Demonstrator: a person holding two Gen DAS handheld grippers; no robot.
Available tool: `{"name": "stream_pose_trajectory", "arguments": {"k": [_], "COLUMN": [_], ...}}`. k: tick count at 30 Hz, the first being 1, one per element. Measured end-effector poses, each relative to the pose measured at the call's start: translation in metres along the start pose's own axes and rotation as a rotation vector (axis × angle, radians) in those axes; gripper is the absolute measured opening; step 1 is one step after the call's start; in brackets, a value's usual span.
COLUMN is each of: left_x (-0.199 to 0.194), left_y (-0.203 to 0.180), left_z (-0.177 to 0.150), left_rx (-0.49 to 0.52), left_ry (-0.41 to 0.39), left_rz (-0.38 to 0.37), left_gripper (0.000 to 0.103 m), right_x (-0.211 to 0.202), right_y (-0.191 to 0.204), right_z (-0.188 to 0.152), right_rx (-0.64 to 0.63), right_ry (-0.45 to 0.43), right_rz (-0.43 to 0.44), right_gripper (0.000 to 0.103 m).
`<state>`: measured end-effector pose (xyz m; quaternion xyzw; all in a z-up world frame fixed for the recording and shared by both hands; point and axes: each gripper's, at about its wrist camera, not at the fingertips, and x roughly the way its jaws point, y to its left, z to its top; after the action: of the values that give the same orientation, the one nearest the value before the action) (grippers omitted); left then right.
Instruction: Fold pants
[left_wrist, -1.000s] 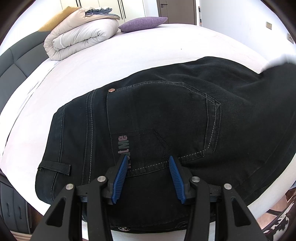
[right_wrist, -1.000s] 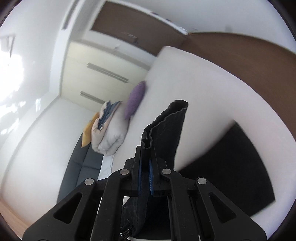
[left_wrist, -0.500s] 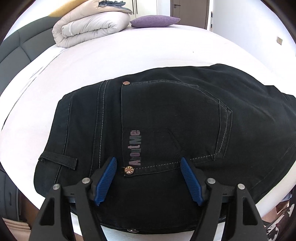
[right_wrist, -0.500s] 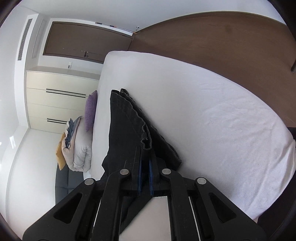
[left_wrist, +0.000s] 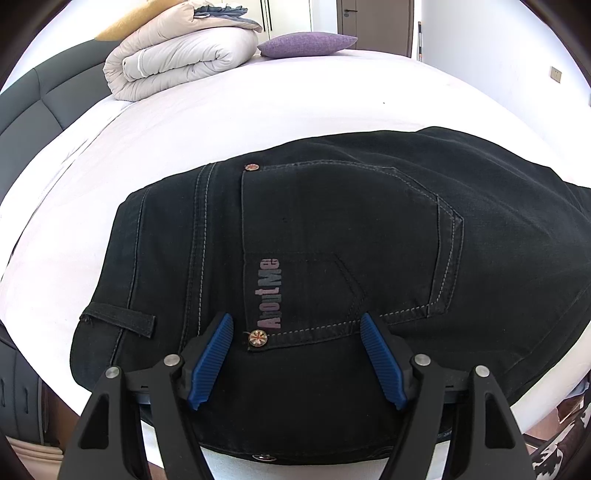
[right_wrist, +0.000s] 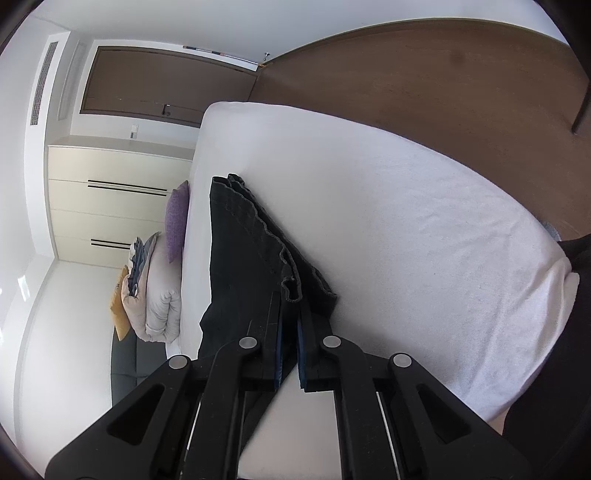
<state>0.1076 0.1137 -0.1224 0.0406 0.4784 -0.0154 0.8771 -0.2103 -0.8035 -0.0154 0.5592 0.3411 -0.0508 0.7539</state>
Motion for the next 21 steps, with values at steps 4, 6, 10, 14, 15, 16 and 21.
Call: {"name": "stream_pose_trajectory", "arguments": {"k": [4, 6, 10, 14, 15, 16, 21], "left_x": [0.000, 0.000, 0.000, 0.000, 0.000, 0.000, 0.000], "left_y": [0.001, 0.002, 0.006, 0.007, 0.007, 0.007, 0.007], "left_z": [-0.001, -0.002, -0.004, -0.004, -0.004, -0.004, -0.004], "left_rx": [-0.002, -0.004, -0.006, -0.006, -0.006, -0.007, -0.006], "left_ry": [-0.003, -0.005, -0.007, -0.009, -0.009, -0.010, -0.011], "left_rz": [0.000, -0.004, -0.007, -0.004, -0.004, -0.004, 0.000], "left_gripper": [0.074, 0.074, 0.074, 0.074, 0.074, 0.074, 0.074], "right_x": [-0.001, -0.002, -0.008, -0.049, -0.059, -0.066, -0.054], "right_y": [-0.007, -0.014, -0.025, -0.033, -0.034, -0.030, 0.031], "right_z": [0.000, 0.001, 0.007, 0.021, 0.024, 0.026, -0.002], "right_rx": [0.000, 0.024, 0.086, 0.106, 0.112, 0.099, -0.070], "right_ry": [-0.007, -0.002, -0.002, -0.186, -0.215, -0.225, -0.127], "right_rz": [0.017, 0.063, 0.143, -0.014, -0.020, -0.008, 0.039], "right_gripper": [0.004, 0.003, 0.007, 0.021, 0.023, 0.026, 0.072]}}
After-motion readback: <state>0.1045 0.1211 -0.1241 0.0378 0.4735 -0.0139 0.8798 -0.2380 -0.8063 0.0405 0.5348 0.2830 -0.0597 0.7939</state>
